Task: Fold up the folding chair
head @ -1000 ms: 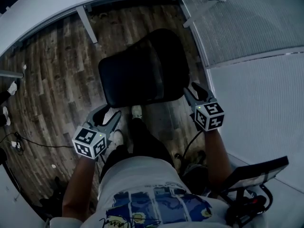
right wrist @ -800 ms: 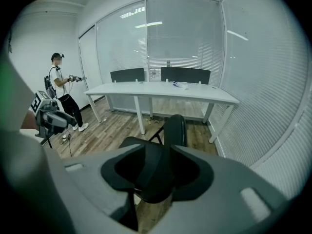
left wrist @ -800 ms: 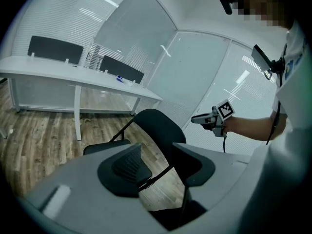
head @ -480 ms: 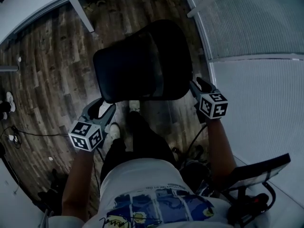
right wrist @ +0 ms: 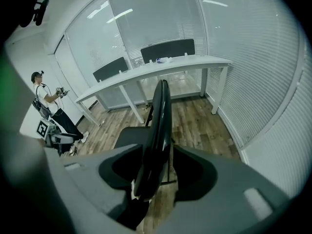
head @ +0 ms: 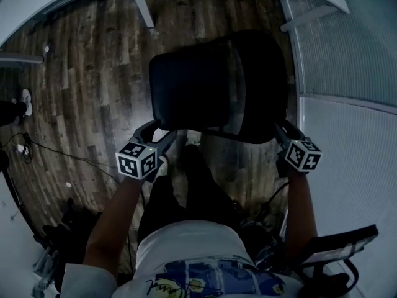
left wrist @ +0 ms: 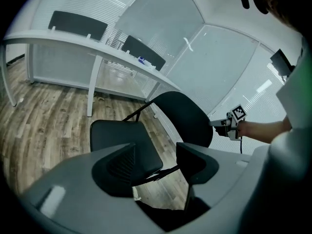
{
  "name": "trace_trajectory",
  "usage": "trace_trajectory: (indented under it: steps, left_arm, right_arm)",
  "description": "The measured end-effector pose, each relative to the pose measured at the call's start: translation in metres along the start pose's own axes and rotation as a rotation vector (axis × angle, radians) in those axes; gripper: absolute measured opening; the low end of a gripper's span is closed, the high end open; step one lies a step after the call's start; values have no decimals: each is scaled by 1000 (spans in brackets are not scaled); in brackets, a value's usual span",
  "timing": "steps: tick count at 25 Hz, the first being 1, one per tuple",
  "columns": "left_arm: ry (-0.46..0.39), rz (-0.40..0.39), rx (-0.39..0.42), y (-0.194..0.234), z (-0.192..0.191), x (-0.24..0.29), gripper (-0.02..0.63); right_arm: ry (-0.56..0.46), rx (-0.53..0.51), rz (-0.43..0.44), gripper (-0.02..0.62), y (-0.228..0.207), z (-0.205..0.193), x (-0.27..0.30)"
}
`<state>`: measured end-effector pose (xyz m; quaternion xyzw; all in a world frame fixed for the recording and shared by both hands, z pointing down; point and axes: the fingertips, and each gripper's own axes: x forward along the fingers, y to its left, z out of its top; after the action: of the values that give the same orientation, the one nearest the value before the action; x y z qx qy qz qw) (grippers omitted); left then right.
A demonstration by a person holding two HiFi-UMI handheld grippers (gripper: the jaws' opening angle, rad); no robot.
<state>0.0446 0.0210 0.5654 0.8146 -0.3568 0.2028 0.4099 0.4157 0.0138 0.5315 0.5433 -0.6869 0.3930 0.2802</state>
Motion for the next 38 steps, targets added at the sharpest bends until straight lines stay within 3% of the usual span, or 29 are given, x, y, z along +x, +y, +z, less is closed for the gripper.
trace_trajectory:
  steps: [16,28,33,38]
  left_arm:
    - [92,86,-230,120,-94,70,304]
    - [122,147,-296,181,-144,113,319]
    - [135,148,-317,203,-162,129,339]
    - [143,116,-352,218,-178,145,378]
  right_arm:
    - [-57,45,39,186,17,3,31]
    - [-103,55,54,186,23,-1,39]
    - [-126,65,68,185,27,1,42]
    - [-180,141,101,179,33,5,44]
